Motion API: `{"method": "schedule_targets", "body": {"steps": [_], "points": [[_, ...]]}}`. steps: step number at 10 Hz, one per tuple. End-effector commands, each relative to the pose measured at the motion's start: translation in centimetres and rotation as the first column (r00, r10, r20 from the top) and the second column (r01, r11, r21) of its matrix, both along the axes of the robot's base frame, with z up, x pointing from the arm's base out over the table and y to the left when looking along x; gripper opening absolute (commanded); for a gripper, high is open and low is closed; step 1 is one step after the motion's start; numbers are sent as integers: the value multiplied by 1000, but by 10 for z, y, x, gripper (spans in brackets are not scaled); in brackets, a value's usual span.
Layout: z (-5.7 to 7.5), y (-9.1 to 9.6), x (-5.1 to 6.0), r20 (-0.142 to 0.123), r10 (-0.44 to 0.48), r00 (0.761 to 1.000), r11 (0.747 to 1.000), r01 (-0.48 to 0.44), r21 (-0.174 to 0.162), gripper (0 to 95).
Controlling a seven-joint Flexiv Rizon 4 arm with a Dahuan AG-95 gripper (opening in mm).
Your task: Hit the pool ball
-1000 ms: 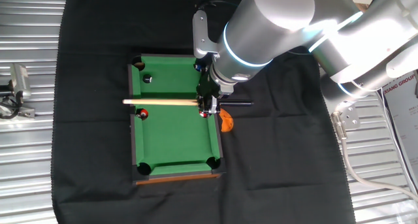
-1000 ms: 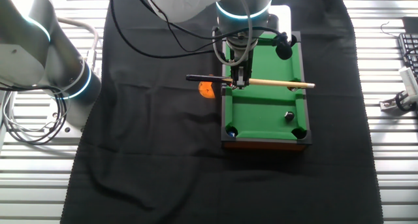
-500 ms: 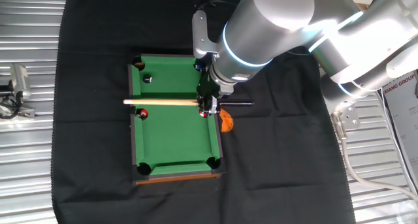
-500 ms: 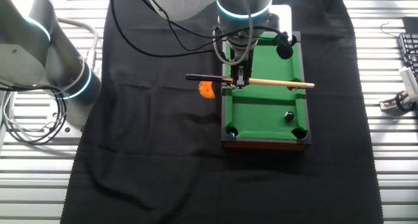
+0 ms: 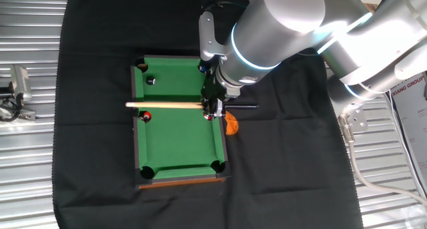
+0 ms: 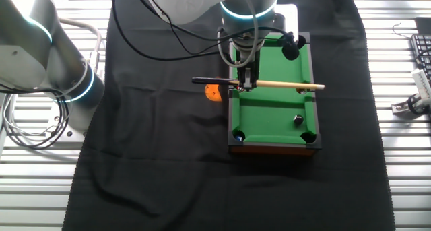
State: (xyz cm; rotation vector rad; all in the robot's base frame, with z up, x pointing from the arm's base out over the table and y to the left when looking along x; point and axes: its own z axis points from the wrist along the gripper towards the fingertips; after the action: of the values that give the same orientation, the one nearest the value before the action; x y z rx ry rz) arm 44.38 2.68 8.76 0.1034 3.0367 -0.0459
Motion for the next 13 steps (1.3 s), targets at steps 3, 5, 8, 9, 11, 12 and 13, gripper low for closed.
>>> {"method": "schedule_targets", "body": {"steps": [3, 5, 8, 9, 11, 12, 13], "points": [[-1, 1, 0, -5, -3, 1000, 1000, 3, 3, 0], [-1, 1, 0, -4, 0, 1000, 1000, 0, 2, 0], [-1, 1, 0, -4, 6, 1000, 1000, -6, 1, 0], [-1, 1, 0, -3, 8, 1000, 1000, -8, 0, 190], [-1, 1, 0, -1, 13, 1000, 1000, -13, -2, 190], [-1, 1, 0, -1, 13, 1000, 1000, -13, -2, 190], [-1, 1, 0, -1, 13, 1000, 1000, -13, -1, 190]]}}
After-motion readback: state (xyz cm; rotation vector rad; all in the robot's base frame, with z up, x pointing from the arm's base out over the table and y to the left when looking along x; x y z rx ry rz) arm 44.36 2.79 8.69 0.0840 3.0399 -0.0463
